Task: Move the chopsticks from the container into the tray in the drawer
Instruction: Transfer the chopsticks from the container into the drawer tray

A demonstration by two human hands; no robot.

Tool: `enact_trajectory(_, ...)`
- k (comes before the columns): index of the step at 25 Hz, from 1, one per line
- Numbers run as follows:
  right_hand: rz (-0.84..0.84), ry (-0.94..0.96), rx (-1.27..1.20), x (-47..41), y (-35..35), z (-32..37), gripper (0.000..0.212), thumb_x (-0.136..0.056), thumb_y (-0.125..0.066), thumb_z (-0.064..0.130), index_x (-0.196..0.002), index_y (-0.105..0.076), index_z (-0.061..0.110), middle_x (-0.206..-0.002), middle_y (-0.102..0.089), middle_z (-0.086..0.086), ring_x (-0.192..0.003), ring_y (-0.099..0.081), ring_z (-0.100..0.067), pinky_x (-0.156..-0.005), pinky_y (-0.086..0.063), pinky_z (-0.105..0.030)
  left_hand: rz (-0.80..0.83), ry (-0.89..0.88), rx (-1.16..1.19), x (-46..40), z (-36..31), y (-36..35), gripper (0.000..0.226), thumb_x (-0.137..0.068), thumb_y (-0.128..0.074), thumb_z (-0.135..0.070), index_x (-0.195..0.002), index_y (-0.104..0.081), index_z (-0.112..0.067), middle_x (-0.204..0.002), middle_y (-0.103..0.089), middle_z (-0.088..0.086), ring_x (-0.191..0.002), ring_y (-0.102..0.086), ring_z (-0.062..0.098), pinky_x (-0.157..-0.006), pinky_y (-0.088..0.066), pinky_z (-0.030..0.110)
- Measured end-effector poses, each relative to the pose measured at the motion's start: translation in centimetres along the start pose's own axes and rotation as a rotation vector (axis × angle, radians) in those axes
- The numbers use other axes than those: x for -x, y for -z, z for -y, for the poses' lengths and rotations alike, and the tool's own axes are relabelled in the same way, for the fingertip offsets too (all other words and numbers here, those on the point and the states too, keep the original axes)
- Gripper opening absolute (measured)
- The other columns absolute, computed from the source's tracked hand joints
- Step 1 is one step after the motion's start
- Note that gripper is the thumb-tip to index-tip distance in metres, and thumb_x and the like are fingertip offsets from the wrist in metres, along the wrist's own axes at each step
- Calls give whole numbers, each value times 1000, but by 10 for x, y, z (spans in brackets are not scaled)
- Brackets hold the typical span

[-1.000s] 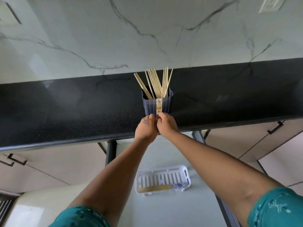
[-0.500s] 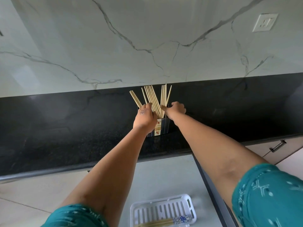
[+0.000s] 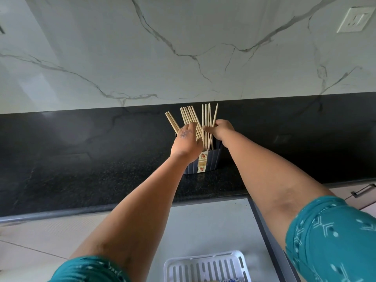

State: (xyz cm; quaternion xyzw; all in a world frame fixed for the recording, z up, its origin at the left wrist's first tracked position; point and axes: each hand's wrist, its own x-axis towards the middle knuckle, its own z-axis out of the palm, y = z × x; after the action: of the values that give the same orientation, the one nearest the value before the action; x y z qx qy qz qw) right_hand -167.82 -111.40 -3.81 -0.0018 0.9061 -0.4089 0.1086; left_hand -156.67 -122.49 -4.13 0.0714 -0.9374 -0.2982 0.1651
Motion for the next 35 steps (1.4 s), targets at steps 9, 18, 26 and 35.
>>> enact_trajectory(9, -87, 33, -197, 4, 2, -6, 19, -91, -64, 31, -97, -64, 14, -87, -63, -1, -85, -61, -19, -57, -44, -24, 13, -46, -318, 14, 14, -13, 61, -97, -33, -46, -144, -31, -7, -150, -36, 15, -145, -19, 30, -120, -14, 42)
enact_trajectory(18, -295, 351, -328, 73, 65, 35, 24, -95, -57, 32, -103, -65, 11, -93, -70, -2, -83, -65, -14, -66, -51, -25, -68, 88, 66, 36, -42, 2, 66, -92, -52, -40, -146, -28, -10, -149, -39, 10, -140, -31, 27, -112, -30, 40)
enact_trajectory(26, -334, 744, 49, 229, 53, -4, 23, -95, -57, 30, -96, -64, 8, -83, -72, -11, -74, -68, -24, -64, -56, -33, -221, 212, 341, 119, -114, 0, 23, -95, -48, -26, -108, -61, -12, -89, -68, 3, -89, -65, 25, -64, -46, 33)
enact_trajectory(35, -162, 80, -356, 263, -1, -157, 51, -97, -31, 52, -130, -54, 20, -131, -61, -2, -118, -58, -21, -90, -44, -28, -2, 920, 1662, 256, -43, -52, 20, -98, -45, -10, -108, -62, -4, -113, -64, 15, -99, -61, 24, -91, -50, 34)
